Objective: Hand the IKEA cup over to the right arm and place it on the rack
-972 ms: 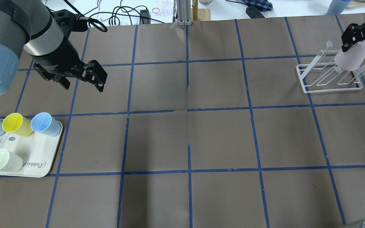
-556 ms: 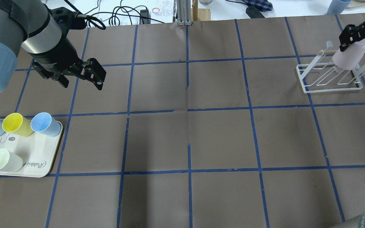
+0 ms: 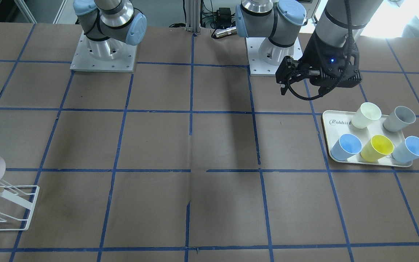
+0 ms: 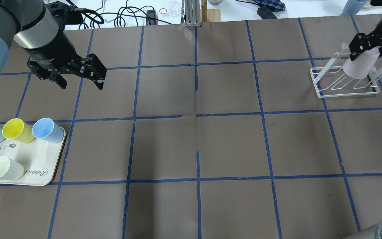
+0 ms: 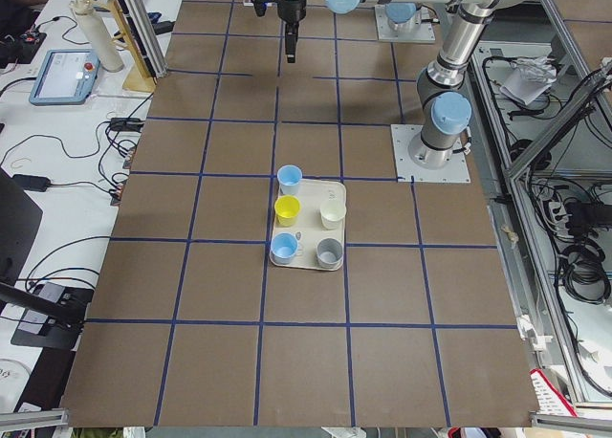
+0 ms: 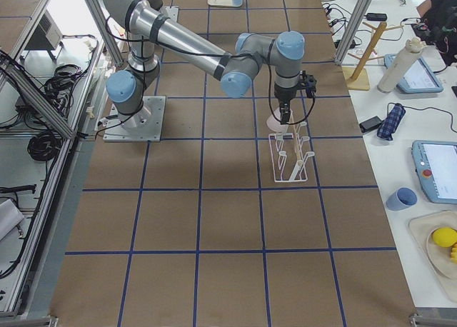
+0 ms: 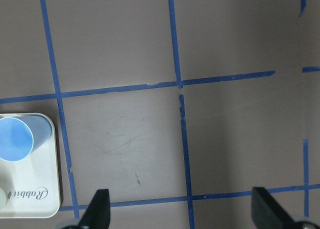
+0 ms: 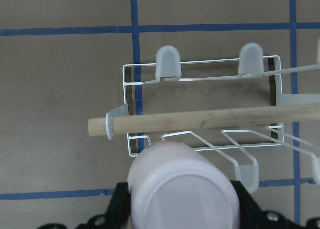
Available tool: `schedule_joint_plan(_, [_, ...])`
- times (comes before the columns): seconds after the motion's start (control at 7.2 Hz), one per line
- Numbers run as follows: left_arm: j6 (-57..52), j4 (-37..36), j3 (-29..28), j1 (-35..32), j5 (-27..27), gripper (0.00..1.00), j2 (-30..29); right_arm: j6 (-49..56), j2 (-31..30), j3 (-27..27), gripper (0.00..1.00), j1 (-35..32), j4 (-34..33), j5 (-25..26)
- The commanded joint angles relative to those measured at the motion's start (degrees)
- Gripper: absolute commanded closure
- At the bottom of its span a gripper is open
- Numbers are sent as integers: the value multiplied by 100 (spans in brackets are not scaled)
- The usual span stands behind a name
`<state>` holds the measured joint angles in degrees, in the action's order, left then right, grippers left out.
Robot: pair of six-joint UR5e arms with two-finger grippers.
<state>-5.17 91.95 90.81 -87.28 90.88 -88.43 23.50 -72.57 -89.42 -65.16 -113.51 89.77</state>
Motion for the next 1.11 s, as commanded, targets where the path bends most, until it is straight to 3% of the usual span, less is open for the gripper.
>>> schedule_joint_plan(0.0, [16, 262, -124, 9, 0, 0, 19, 14, 120, -40, 25, -15, -162, 6])
schedule_joint_plan(0.14, [16, 288, -247, 9, 0, 0, -34, -3, 164, -32, 0, -15, -189, 6])
schedule_joint_plan(0.69, [16, 332, -292, 9, -8, 0, -25, -39, -72, 56, 0, -15, -58, 76])
schedule_joint_plan(0.97, [16, 324, -292, 9, -26, 0, -17, -47, -388, 65, 0, -15, 477, 85])
